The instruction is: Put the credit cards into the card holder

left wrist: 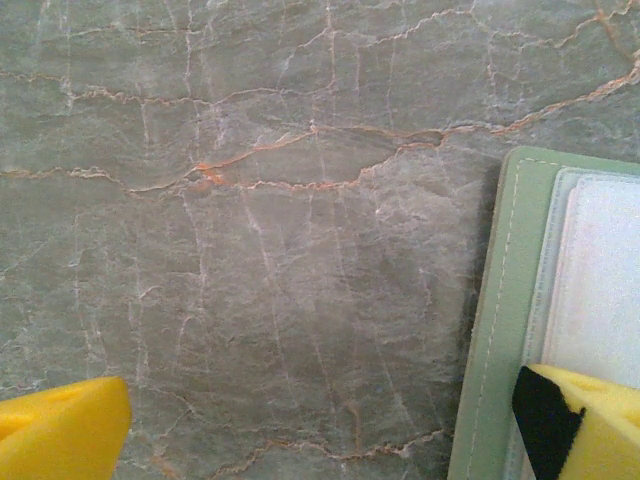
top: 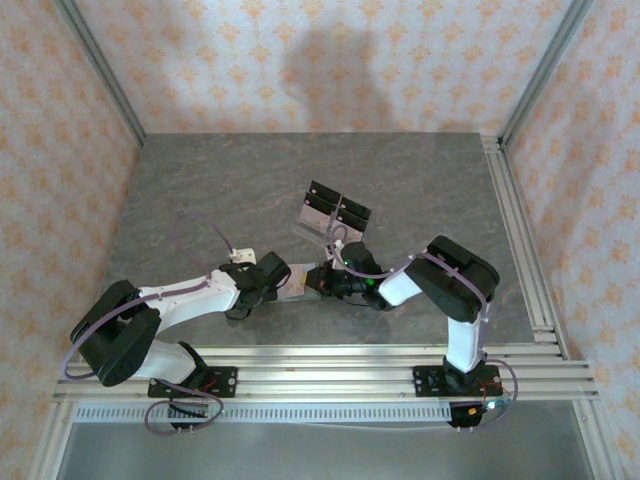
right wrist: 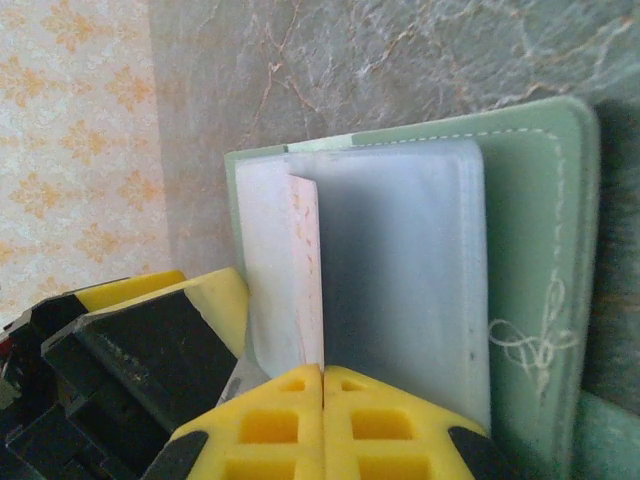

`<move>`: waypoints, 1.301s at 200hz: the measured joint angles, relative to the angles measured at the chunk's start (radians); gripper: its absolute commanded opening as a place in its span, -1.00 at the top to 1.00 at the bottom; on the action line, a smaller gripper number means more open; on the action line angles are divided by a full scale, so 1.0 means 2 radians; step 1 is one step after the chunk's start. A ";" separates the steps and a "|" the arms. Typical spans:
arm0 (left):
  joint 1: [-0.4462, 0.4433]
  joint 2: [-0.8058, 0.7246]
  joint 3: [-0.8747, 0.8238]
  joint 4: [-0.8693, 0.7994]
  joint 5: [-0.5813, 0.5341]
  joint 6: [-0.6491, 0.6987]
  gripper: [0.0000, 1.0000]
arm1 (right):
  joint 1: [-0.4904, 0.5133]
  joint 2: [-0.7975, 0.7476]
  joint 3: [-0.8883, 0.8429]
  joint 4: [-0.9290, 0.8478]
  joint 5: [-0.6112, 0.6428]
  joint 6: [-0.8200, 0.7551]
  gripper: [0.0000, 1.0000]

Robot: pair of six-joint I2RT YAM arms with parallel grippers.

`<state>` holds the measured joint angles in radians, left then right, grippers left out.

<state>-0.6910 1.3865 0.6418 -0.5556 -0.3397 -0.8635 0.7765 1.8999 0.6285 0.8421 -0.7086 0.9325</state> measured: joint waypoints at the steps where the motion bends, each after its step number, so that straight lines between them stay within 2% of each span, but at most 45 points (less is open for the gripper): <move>1: 0.000 0.000 0.000 0.000 0.000 0.000 -0.99 | 0.000 0.000 0.000 0.000 0.000 0.000 1.00; 164: 0.000 0.002 -0.002 0.004 0.002 0.000 -0.99 | 0.004 0.018 0.025 0.005 -0.020 0.006 1.00; 260: 0.000 0.002 -0.005 0.008 0.002 0.000 -0.99 | -0.007 -0.077 0.021 -0.071 0.001 -0.037 1.00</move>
<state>-0.6910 1.3903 0.6315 -0.5400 -0.3367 -0.8642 0.7620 1.7451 0.6712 0.6998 -0.7059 0.8589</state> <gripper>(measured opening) 0.997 0.040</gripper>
